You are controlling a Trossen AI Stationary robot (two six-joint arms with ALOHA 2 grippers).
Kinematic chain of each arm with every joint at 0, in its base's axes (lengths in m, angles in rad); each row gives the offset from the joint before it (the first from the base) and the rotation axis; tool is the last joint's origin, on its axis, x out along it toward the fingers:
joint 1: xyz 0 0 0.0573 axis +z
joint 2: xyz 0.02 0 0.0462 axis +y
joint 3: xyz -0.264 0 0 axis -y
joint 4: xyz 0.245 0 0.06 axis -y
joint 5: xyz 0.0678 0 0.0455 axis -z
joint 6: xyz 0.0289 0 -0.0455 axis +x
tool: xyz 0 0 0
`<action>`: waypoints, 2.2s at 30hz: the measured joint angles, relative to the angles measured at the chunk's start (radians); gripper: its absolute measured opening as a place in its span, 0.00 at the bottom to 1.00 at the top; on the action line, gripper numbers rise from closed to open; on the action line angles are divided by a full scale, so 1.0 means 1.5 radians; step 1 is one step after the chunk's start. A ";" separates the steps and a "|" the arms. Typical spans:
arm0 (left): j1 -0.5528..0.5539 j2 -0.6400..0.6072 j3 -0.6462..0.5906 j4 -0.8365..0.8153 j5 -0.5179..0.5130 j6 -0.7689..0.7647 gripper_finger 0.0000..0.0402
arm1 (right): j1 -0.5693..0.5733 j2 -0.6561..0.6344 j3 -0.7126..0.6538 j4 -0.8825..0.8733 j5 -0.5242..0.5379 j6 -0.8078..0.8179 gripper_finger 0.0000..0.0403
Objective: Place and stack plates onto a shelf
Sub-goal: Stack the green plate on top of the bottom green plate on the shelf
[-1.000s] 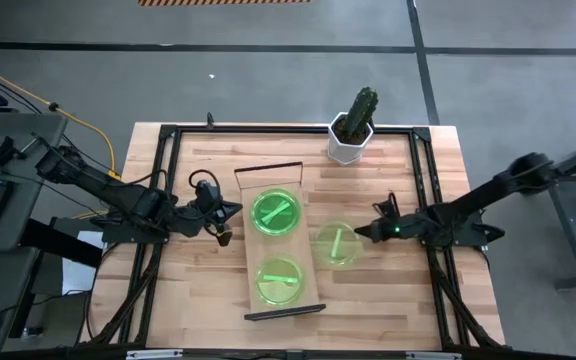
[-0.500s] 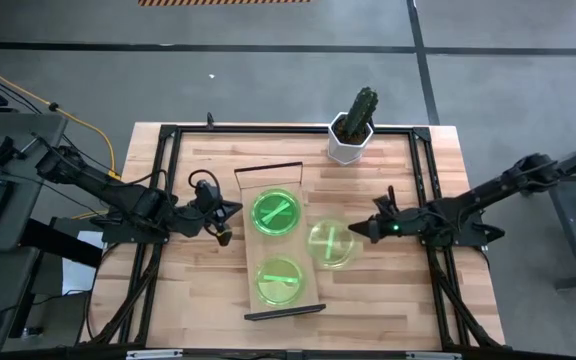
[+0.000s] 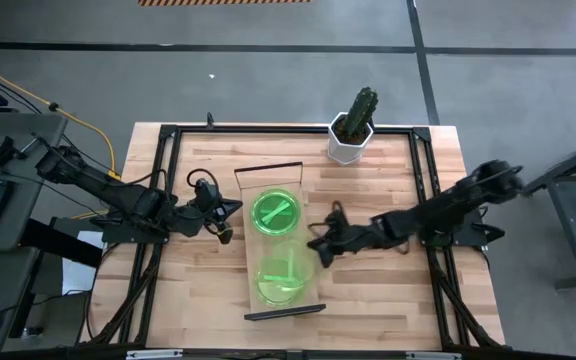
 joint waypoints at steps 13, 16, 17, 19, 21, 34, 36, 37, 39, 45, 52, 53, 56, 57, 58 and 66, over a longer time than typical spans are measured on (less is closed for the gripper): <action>0.000 0.000 0.000 -0.001 0.002 0.017 0.00 | 0.004 0.173 0.205 -0.149 -0.035 -0.016 0.00; 0.000 0.000 0.000 -0.001 0.010 0.019 0.00 | 0.004 0.172 0.224 -0.205 -0.035 -0.022 0.00; 0.000 0.000 0.000 0.000 0.012 0.020 0.00 | 0.005 0.170 0.226 -0.215 -0.035 -0.027 0.00; 0.000 0.000 0.000 -0.001 0.018 0.020 0.00 | 0.005 0.168 0.229 -0.215 -0.048 -0.035 0.00; 0.000 0.000 0.000 -0.001 0.018 0.020 0.00 | 0.005 0.168 0.229 -0.215 -0.056 -0.035 0.00; 0.000 0.000 0.000 -0.001 0.018 0.020 0.00 | 0.010 0.168 0.229 -0.163 -0.054 -0.023 0.02; 0.000 0.000 0.000 -0.001 0.018 0.020 0.00 | 0.010 0.168 0.229 -0.164 -0.054 -0.022 0.06; 0.000 0.000 0.000 -0.001 0.018 0.020 0.00 | 0.010 0.168 0.229 -0.163 -0.055 -0.022 0.09; 0.000 0.000 0.000 -0.001 0.018 0.020 0.00 | 0.010 0.168 0.229 -0.164 -0.060 -0.022 0.16; 0.000 0.000 0.000 -0.001 0.018 0.025 0.00 | 0.010 0.168 0.229 -0.164 -0.084 -0.061 0.38; 0.000 0.000 0.000 -0.001 0.018 0.030 0.00 | 0.009 0.164 0.229 -0.147 -0.166 -0.112 0.45; 0.000 0.000 0.000 -0.001 0.018 0.030 0.00 | 0.009 0.164 0.229 -0.151 -0.173 -0.119 0.45; 0.000 0.000 0.000 -0.001 0.018 0.030 0.00 | 0.009 0.164 0.229 -0.187 -0.174 -0.122 0.45; 0.000 0.000 0.000 -0.001 0.018 0.030 0.00 | 0.008 0.164 0.229 -0.193 -0.173 -0.126 0.45; 0.000 0.000 0.000 -0.001 0.018 0.030 0.00 | 0.008 0.163 0.229 -0.194 -0.171 -0.132 0.45; 0.000 0.000 0.000 0.001 0.017 0.030 0.00 | 0.008 0.145 0.229 -0.180 -0.193 -0.199 0.45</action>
